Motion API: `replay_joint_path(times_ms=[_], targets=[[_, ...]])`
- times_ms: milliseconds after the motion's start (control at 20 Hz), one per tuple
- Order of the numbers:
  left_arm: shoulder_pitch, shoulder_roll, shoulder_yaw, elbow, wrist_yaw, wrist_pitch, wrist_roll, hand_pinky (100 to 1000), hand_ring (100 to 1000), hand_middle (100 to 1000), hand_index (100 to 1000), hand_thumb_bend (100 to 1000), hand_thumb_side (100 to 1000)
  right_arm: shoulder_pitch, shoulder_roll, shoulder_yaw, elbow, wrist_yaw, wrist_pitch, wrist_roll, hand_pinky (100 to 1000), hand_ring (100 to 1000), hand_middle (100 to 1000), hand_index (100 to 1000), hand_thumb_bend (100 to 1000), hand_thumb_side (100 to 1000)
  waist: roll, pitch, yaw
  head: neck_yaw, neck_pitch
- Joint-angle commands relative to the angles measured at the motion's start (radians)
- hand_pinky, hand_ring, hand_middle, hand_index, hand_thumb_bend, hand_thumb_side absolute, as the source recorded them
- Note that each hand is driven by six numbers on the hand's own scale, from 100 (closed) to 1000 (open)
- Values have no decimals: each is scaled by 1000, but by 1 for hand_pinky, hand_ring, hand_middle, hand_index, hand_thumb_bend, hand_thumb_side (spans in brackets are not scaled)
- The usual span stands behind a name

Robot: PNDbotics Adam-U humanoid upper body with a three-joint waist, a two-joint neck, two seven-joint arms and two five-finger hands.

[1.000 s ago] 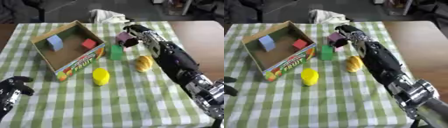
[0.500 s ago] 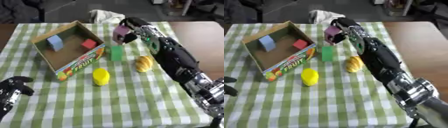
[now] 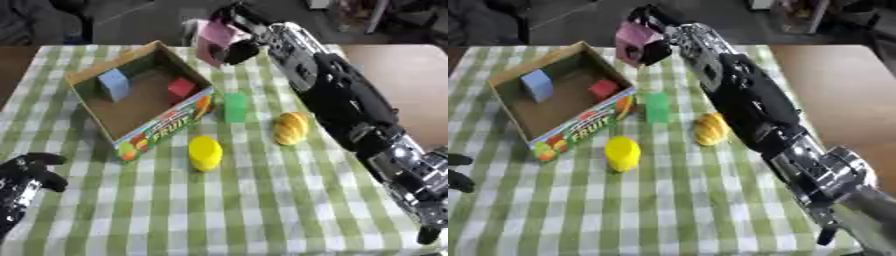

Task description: Pick up objects on the table and place them in the box.

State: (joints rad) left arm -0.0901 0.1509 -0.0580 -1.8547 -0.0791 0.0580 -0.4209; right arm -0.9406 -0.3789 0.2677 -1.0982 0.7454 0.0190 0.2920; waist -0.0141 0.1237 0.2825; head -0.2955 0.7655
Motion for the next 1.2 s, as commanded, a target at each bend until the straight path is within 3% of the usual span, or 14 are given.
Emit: replay_joint_path(times_ms=[50, 300, 550, 750, 1000, 1050, 1200], targets=[[-9, 14, 3, -14, 1, -1, -1, 585, 554, 672, 705, 100, 606, -27, 13, 17, -29, -8, -7, 30, 792, 883, 595, 882, 195, 338, 6, -14, 4, -7, 5], [-11, 11, 0, -14, 3, -2, -4, 585, 554, 671, 705, 100, 606, -20, 65, 24, 15, 58, -7, 18, 789, 883, 649, 907, 234, 388, 12, -14, 10, -12, 5], [-10, 9, 0, -14, 4, -2, -3, 585, 553, 671, 704, 100, 606, -9, 101, 4, 46, 131, 23, -58, 796, 900, 754, 930, 293, 513, 15, -13, 12, -17, 5], [-10, 9, 0, -14, 4, -1, -4, 585, 553, 670, 705, 100, 607, 3, 117, 23, 75, 164, 9, -126, 821, 923, 843, 944, 337, 588, 14, -12, 11, -17, 5], [-10, 9, 0, -14, 4, 0, -3, 585, 553, 670, 705, 100, 607, 6, 125, 28, 105, 181, -15, -161, 822, 924, 847, 945, 338, 591, 14, -12, 10, -16, 5], [-9, 9, 1, -14, 4, 0, -3, 585, 552, 670, 705, 100, 607, 3, 123, 28, 103, 179, -19, -166, 826, 933, 845, 939, 313, 553, 12, -13, 6, -14, 5], [-6, 12, 6, -14, 1, 2, 1, 585, 552, 669, 705, 100, 608, 5, 87, 23, 39, 139, -56, -172, 825, 936, 841, 935, 290, 541, 6, -18, -9, -5, 5]])
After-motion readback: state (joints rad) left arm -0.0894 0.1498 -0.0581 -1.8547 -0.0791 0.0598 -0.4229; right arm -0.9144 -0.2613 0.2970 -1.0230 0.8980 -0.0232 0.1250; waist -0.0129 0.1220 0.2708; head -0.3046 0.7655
